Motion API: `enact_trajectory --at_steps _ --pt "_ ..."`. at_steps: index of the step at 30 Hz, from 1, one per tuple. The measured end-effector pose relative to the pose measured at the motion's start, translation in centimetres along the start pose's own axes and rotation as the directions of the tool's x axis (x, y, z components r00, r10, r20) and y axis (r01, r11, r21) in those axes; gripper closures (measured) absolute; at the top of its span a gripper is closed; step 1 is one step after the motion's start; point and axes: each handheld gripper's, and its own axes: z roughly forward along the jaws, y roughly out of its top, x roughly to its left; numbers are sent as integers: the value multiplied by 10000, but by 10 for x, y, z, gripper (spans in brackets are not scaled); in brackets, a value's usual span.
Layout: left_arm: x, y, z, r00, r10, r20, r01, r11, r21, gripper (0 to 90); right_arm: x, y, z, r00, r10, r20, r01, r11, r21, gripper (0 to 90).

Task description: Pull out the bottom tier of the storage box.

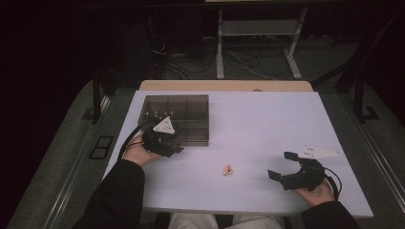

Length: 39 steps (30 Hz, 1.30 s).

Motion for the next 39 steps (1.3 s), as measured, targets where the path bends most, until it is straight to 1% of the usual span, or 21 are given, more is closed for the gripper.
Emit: enact_trajectory --at_steps 3,8,12,16,17,19,21,28,29,31,34,35,37,39 --pt "1 -1 3 10000 82 -33 -82 9999 115 490 0 0 0 10000 4 22 -4 10000 -8 5" --pt "0 0 10 9998 154 -127 -150 9994 307 530 0 0 0 10000 -15 14 15 10000 17 5" --pt "1 0 14 9997 172 -158 -167 9993 343 558 1 0 0 10000 -69 37 69 10000 6 5" --pt "2 1 18 9994 222 -260 -214 9992 324 566 1 0 0 10000 -47 34 47 10000 9 5" --pt "3 1 18 9995 228 -205 -221 9992 336 573 1 0 0 10000 -48 32 48 10000 13 5" --pt "3 0 20 9998 135 -155 -131 9996 258 589 1 0 0 10000 -88 19 88 10000 12 5" --pt "5 0 22 9999 130 -74 -128 9995 294 605 1 0 0 9999 -103 10 103 9999 37 5" --pt "10 -1 27 9997 -165 187 164 9999 54 657 1 0 -1 9999 -108 3 108 9999 -1 5" --pt "11 -1 27 9995 -244 197 245 9997 -29 669 1 0 0 9999 -108 -1 108 9999 2 5" --pt "13 -2 27 9995 -235 227 236 9997 -56 692 1 0 0 9999 -133 -2 133 9999 18 5" --pt "15 -3 28 9990 -364 268 366 9993 -79 718 1 0 0 9999 -141 8 141 9999 26 5" --pt "16 -4 29 9989 -379 273 381 9992 -72 723 1 0 0 9999 -137 11 137 9999 24 5" --pt "18 -5 31 9974 -575 439 583 9982 -169 723 2 0 0 9999 -128 5 128 9999 69 5" --pt "18 -5 32 9968 -650 472 661 9976 -229 723 2 0 0 9999 -133 -16 133 9999 95 5"
